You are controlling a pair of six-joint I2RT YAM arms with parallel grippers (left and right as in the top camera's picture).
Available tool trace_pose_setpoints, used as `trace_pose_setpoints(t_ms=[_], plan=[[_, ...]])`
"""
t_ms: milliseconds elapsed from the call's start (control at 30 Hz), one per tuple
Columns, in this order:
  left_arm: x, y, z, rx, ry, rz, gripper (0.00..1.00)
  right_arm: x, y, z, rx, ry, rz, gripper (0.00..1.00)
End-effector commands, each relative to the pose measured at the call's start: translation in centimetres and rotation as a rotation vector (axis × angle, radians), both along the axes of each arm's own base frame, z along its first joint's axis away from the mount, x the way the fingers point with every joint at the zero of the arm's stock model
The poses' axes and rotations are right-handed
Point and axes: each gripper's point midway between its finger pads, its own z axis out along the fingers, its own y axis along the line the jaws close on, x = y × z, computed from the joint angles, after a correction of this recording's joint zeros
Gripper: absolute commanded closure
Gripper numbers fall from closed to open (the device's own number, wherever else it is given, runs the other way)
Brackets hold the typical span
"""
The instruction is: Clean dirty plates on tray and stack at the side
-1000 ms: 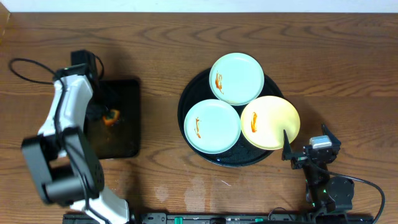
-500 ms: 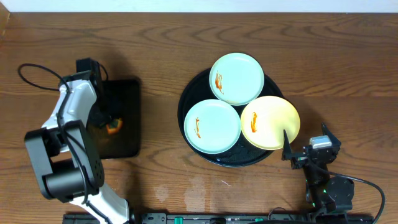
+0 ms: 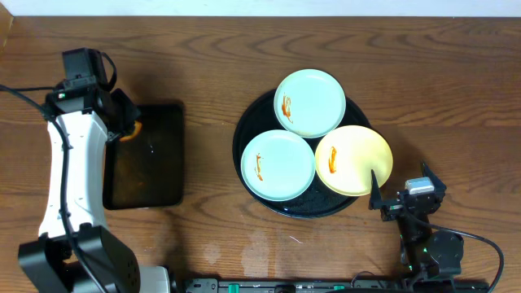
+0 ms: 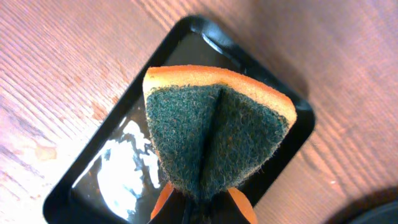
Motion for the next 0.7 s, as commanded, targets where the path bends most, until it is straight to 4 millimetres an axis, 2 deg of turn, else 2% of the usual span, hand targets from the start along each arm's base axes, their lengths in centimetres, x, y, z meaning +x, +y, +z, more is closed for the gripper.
trace_pose_setpoints(t_ms=[0,67,133,233,367,533,600,667], plan=[[-1.4,-1.6,-4.6,-0.092,0.124,-0.035,0.92,0.0,0.1,1.0,0.001,-0.043,0.004,0.01],[-1.9,-2.4,-6.1,-0.140,0.165,-0.044,0.93,-0.1,0.9,2.6,0.009,-0.106,0.049,0.01],[-2.1,-2.4,-6.6,-0.140,0.185,-0.061,0.93,-0.1,0.4,3.6,0.012,-0.150,0.022,0.01],[-1.4,-2.3,-6.2,-0.127,0.155,-0.081,0.93,-0.2,-0.4,5.3,0.019,-0.220,-0.024,0.01],[-0.5,-2.1,-5.4,-0.112,0.101,-0.083,0.92,-0.8,-0.3,8.2,0.014,-0.339,-0.017,0.01],[0.0,-1.9,-5.2,-0.105,0.078,-0.084,0.92,-3.2,0.0,14.9,-0.108,-0.566,-0.021,0.01],[0.3,-1.9,-5.1,-0.102,0.067,-0.084,0.93,-3.8,-0.1,17.4,-0.161,-0.584,-0.034,0.01],[0.3,-1.9,-5.1,-0.102,0.064,-0.084,0.93,-3.6,-0.1,19.1,-0.205,-0.528,-0.034,0.01]])
